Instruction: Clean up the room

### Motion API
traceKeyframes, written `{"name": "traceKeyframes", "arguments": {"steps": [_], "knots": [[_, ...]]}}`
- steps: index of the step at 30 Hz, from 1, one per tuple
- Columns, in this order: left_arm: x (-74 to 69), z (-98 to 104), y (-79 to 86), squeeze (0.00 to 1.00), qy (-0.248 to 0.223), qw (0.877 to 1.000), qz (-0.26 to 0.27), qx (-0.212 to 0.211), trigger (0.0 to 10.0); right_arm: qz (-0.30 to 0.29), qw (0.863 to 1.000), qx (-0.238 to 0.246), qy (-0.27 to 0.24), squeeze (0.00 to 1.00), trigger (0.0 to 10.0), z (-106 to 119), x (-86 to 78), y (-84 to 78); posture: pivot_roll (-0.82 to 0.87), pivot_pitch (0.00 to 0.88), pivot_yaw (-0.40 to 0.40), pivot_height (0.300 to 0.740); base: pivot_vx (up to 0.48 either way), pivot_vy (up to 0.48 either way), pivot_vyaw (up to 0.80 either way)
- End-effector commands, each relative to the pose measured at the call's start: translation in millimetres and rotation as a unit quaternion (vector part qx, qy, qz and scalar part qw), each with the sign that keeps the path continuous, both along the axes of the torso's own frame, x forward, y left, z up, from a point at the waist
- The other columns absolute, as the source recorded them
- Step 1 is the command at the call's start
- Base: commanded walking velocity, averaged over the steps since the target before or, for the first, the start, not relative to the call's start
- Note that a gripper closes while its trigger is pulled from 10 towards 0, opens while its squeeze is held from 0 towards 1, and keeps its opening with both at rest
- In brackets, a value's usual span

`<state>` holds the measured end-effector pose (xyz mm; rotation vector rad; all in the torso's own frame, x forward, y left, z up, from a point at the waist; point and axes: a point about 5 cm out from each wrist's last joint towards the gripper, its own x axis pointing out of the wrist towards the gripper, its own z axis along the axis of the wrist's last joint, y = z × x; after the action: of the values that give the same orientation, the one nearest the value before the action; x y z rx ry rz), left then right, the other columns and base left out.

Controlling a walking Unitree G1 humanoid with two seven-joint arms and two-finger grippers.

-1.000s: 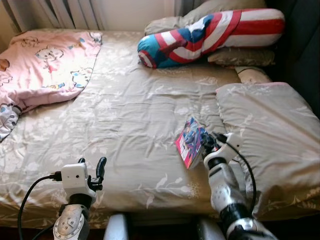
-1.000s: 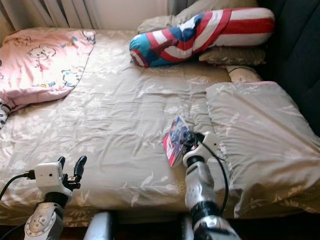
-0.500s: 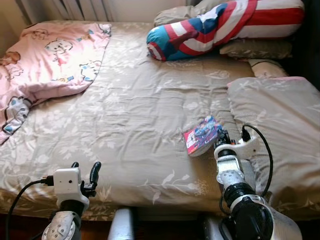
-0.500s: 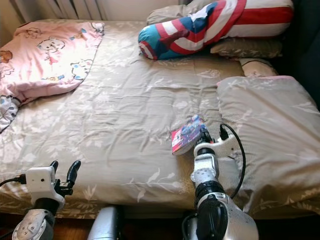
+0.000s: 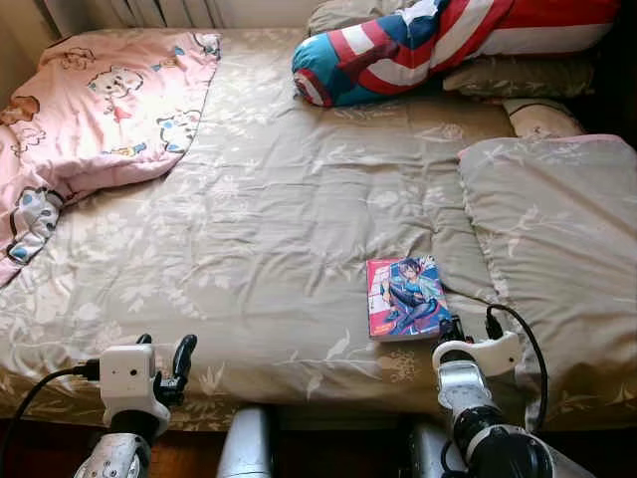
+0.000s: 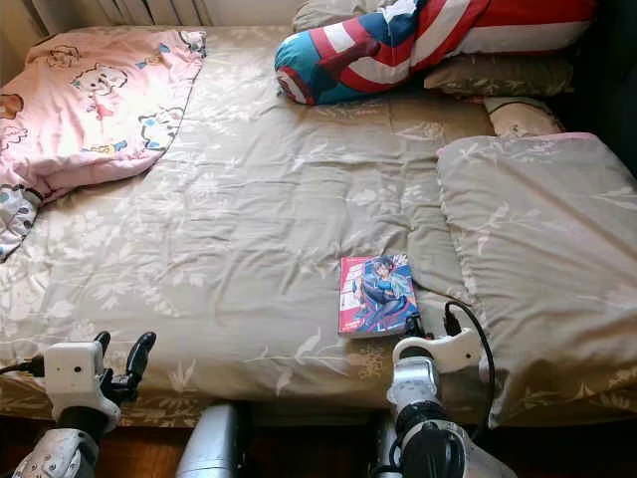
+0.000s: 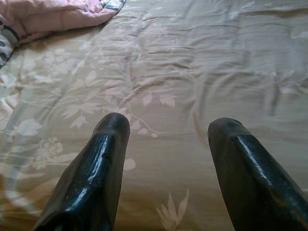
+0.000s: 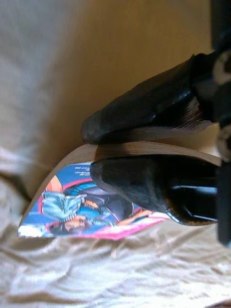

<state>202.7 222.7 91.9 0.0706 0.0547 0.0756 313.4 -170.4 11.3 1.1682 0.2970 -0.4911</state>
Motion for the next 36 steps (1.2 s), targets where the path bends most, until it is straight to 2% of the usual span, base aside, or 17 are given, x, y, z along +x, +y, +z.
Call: {"name": "traceKeyframes", "arguments": {"steps": [1,15,24,25,27,31,32,33,36], "knots": [[-4.0,2,3.9,0.0,0.004,1.0,0.002,0.004,10.0,0.011,1.0,-0.004,0.026,0.0,10.0,-9,-7.4,2.8,0.28,0.22,0.028,0.608,0.0,0.0,0.0],[-15.5,4,7.6,0.0,0.022,1.0,0.004,0.017,10.0,0.001,0.996,-0.02,0.088,0.0,10.0,-26,-25.0,-5.5,0.31,0.243,0.043,0.608,0.0,0.0,0.0],[-16.5,5,10.5,0.0,0.026,0.999,0.008,0.023,10.0,0.001,0.995,-0.019,0.097,0.0,10.0,-29,-28.5,-5.8,0.33,0.277,0.049,0.608,0.0,0.0,0.0],[-17.0,6,12.5,0.0,0.028,0.999,0.011,0.026,10.0,0.0,0.995,-0.016,0.099,0.9,10.0,-30,-29.4,-5.2,0.33,0.277,0.049,0.608,0.0,0.0,0.0],[-17.4,6,13.4,0.0,0.029,0.999,0.012,0.027,10.0,0.0,0.995,-0.015,0.099,0.92,10.0,-30,-29.6,-4.7,0.33,0.277,0.049,0.608,0.0,0.0,0.0],[-18.4,7,15.1,0.0,0.03,0.999,0.014,0.032,10.0,0.003,0.995,-0.01,0.1,0.87,10.0,-31,-29.8,-1.7,0.33,0.286,0.05,0.608,0.0,0.0,0.0],[-18.3,7,15.0,0.0,0.029,0.999,0.014,0.032,10.0,0.004,0.995,-0.01,0.1,0.73,10.0,-31,-29.9,-1.5,0.33,0.286,0.05,0.608,0.0,0.0,0.0],[-17.2,7,14.4,0.0,0.029,0.999,0.013,0.031,10.0,0.004,0.995,-0.012,0.101,0.0,10.0,-31,-29.8,-1.5,0.33,0.272,0.046,0.608,0.0,0.0,0.0],[-15.8,7,13.4,0.0,0.029,0.999,0.012,0.03,10.0,0.004,0.995,-0.016,0.103,0.0,10.0,-31,-30.2,-2.4,0.32,0.265,0.042,0.608,0.0,0.0,0.0]]}}
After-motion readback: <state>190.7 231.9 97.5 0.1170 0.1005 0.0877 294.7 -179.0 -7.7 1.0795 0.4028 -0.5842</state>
